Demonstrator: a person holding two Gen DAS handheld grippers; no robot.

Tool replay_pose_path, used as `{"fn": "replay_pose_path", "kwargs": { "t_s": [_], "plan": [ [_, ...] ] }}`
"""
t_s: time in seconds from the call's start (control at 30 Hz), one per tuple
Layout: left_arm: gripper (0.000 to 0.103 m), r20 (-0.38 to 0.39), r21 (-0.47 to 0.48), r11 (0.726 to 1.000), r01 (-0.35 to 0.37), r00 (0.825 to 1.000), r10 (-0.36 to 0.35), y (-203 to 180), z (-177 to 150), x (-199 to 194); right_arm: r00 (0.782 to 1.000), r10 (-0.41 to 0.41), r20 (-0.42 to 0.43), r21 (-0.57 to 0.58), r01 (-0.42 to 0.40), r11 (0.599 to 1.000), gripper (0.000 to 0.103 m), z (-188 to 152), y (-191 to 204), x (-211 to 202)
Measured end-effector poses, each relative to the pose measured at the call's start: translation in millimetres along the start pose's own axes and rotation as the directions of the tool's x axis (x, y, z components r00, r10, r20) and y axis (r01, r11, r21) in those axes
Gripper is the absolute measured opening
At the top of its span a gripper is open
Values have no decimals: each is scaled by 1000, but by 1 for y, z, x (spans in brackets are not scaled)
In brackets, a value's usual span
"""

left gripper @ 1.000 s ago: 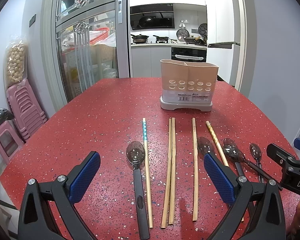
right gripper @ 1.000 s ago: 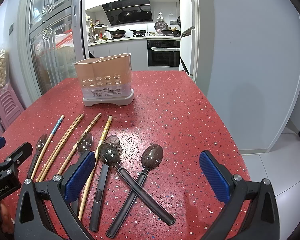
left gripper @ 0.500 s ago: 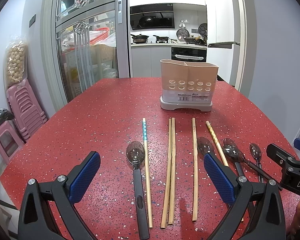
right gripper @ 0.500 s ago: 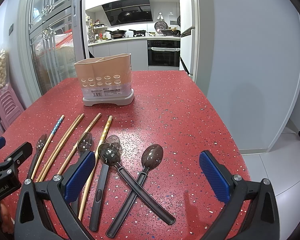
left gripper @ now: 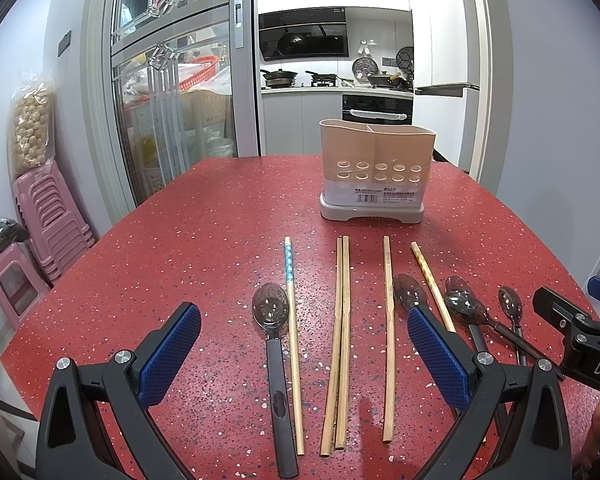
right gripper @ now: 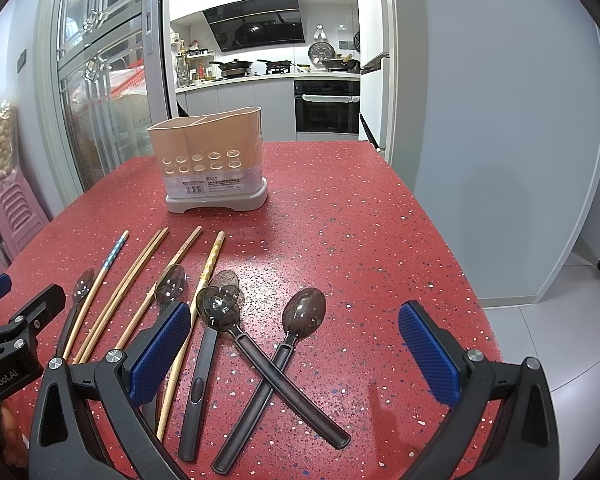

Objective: Organize utensils

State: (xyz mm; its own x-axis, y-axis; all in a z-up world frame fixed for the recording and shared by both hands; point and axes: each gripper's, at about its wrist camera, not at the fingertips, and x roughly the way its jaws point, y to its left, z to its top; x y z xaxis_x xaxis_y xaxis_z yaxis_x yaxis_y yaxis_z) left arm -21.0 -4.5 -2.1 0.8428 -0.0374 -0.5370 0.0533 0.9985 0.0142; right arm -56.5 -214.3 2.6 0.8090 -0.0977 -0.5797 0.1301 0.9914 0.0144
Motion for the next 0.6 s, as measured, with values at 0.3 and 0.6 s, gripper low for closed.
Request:
{"fn": "replay_pose_path", "kwargs": {
  "t_s": [0.3, 0.6],
  "plan": [
    [103, -1, -1, 1000, 0, 1000, 0, 0, 0, 0, 1000, 1, -1, 0, -1, 1000, 103, 0, -1, 0],
    [103, -33, 9, 1000, -11, 999, 12, 3, 4, 4, 1000, 2, -16, -13, -2, 1000, 103, 1, 8, 3]
  ]
}}
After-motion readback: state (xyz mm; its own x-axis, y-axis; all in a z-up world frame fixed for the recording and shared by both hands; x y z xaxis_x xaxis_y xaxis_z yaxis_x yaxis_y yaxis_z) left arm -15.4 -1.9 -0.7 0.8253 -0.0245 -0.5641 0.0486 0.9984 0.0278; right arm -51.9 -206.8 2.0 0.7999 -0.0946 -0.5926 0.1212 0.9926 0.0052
